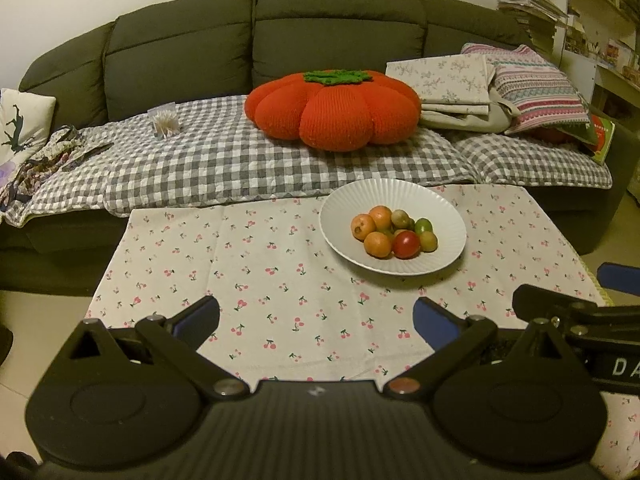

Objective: Organize fruits

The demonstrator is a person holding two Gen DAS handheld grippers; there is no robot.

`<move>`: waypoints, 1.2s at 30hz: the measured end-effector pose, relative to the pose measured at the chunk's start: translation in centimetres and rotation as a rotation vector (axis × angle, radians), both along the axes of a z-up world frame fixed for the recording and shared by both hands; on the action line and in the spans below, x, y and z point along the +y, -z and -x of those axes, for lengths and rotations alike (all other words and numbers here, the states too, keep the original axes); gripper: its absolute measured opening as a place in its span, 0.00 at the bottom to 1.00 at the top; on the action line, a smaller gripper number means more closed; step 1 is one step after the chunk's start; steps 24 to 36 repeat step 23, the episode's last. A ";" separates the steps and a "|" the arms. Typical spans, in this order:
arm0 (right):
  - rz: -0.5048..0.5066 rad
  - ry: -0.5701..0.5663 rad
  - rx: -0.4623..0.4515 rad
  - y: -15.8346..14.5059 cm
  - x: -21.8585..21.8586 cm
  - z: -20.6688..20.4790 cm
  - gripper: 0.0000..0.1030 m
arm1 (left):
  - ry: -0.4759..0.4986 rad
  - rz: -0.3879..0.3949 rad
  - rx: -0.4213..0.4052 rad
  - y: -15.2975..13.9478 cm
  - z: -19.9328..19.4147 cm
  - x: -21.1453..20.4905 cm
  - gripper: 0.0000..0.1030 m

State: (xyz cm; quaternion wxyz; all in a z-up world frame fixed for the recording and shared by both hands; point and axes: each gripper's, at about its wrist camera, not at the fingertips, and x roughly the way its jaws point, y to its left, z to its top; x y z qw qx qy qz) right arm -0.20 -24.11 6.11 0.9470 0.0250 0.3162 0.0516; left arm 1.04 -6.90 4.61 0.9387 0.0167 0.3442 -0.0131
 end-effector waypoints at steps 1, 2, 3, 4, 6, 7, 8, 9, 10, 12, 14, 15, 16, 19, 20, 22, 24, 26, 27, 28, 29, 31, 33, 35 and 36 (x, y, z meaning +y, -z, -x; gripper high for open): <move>0.000 0.000 0.000 0.0 0.0 0.0 0.97 | 0.001 0.001 0.002 0.0 0.0 0.0 0.99; 0.000 0.000 -0.001 0.0 0.0 0.0 0.97 | 0.001 0.001 0.003 0.1 0.0 0.0 0.99; 0.001 0.000 -0.001 0.0 0.0 0.0 0.97 | 0.001 0.001 0.004 0.1 0.0 0.0 0.99; 0.001 0.000 -0.001 0.0 0.0 0.0 0.97 | 0.002 0.000 0.005 0.1 0.1 0.0 0.99; 0.004 -0.001 -0.004 0.0 0.1 0.0 0.97 | 0.003 0.003 0.009 0.2 0.0 -0.1 0.99; 0.002 -0.002 -0.003 0.0 0.1 0.0 0.97 | 0.004 0.005 0.012 0.3 0.0 -0.1 0.99; 0.001 -0.002 -0.003 -0.1 0.1 0.0 0.97 | 0.004 0.007 0.013 0.3 0.0 -0.1 0.99; 0.000 -0.002 -0.003 -0.1 0.0 0.0 0.97 | 0.005 0.006 0.014 0.3 0.0 -0.1 0.99; 0.001 -0.002 -0.004 -0.1 0.1 0.0 0.97 | 0.005 0.004 0.013 0.3 0.1 -0.1 0.99; 0.002 -0.004 -0.004 -0.1 0.1 0.0 0.97 | 0.005 0.001 0.012 0.4 0.0 -0.1 0.99; 0.002 -0.003 -0.004 -0.1 0.1 0.0 0.97 | 0.006 0.004 0.013 0.4 0.0 -0.1 0.99; 0.001 -0.003 -0.003 -0.1 0.1 0.0 0.97 | 0.005 0.004 0.012 0.4 0.0 -0.1 0.99; 0.000 -0.003 -0.003 -0.1 0.1 0.0 0.97 | 0.005 0.002 0.011 0.4 0.0 -0.1 0.99; 0.001 -0.004 -0.005 -0.2 0.1 0.0 0.97 | 0.005 -0.003 0.003 0.4 0.1 -0.1 0.99; 0.002 -0.003 -0.005 -0.2 0.1 0.0 0.97 | 0.005 -0.003 0.004 0.3 0.1 -0.1 0.99; 0.004 -0.002 -0.007 -0.3 0.1 0.1 0.97 | 0.004 0.002 0.010 0.4 0.1 -0.1 0.99; 0.005 -0.002 -0.008 -0.3 0.1 0.1 0.97 | 0.004 0.005 0.013 0.4 0.1 -0.1 0.99; 0.005 -0.002 -0.008 -0.3 0.1 0.1 0.97 | 0.004 0.005 0.013 0.4 0.1 -0.1 0.99; 0.005 -0.002 -0.008 -0.3 0.1 0.1 0.97 | 0.004 0.005 0.013 0.4 0.1 -0.1 0.99; 0.005 -0.002 -0.008 -0.3 0.1 0.1 0.97 | 0.004 0.005 0.013 0.4 0.1 -0.1 0.99; 0.005 -0.002 -0.008 -0.3 0.1 0.1 0.97 | 0.004 0.005 0.013 0.4 0.1 -0.1 0.99; 0.005 -0.002 -0.008 -0.3 0.1 0.1 0.97 | 0.004 0.005 0.013 0.4 0.1 -0.1 0.99; 0.005 -0.002 -0.008 -0.3 0.1 0.1 0.97 | 0.004 0.005 0.013 0.4 0.1 -0.1 0.99; 0.005 -0.002 -0.008 -0.3 0.1 0.1 0.97 | 0.004 0.005 0.013 0.4 0.1 -0.1 0.99; 0.005 -0.002 -0.008 -0.3 0.1 0.1 0.97 | 0.004 0.005 0.013 0.4 0.1 -0.1 0.99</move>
